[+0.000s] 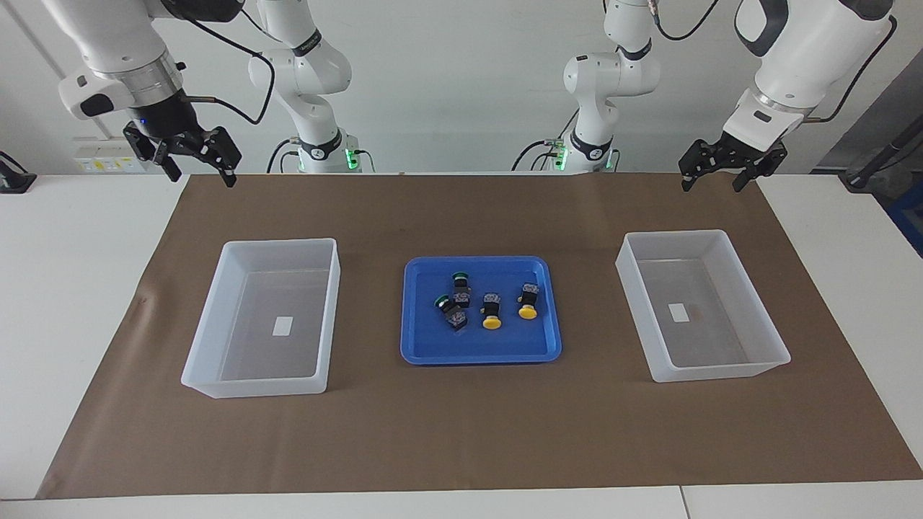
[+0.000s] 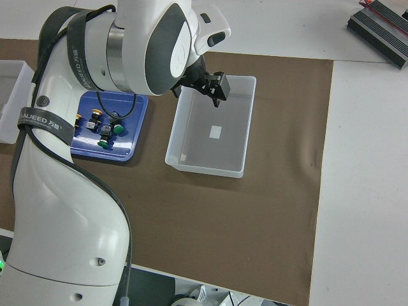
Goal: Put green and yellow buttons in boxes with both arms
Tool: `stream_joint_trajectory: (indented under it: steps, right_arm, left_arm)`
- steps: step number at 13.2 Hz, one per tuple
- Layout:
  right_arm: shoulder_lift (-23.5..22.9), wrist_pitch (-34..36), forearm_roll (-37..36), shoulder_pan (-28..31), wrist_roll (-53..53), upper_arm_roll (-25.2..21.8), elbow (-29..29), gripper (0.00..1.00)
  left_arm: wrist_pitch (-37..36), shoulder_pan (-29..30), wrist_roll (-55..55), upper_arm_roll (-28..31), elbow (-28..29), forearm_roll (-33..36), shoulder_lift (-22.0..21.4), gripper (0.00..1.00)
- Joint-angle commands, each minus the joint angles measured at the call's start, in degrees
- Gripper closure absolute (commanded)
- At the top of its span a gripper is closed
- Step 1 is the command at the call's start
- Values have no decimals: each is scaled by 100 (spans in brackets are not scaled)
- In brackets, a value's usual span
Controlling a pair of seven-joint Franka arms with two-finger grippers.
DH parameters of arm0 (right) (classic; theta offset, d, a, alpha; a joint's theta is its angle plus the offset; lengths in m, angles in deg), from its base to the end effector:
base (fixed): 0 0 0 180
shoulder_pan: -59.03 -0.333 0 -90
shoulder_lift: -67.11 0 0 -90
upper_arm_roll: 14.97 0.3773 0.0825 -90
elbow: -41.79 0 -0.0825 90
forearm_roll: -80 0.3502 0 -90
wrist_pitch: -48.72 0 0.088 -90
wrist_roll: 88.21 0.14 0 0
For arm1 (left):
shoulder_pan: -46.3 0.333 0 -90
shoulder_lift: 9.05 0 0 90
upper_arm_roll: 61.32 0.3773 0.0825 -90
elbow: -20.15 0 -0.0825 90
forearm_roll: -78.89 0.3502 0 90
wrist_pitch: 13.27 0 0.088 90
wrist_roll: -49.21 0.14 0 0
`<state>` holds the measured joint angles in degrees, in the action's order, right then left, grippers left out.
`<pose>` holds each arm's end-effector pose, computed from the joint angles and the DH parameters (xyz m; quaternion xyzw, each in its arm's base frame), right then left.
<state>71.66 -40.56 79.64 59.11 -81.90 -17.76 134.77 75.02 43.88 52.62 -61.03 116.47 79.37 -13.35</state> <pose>0.4895 -0.0267 0.6690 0.9968 -0.0800 0.0074 0.0010 0.4853 -0.0167 0.6401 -0.9983 0.0483 0.0326 0.0036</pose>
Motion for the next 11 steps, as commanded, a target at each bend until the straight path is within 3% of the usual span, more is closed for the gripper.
stream_joint_trajectory:
  steps: [1, 11]
  right_arm:
    - [-15, 122, 28, 28, 142, 41, -52, 0]
    - [11, -36, 27, -60, 177, 68, 53, 0]
  left_arm:
    - [75, 4, -60, 24, 177, -57, -168, 0]
    - [66, -66, -60, 15, 150, -57, -159, 0]
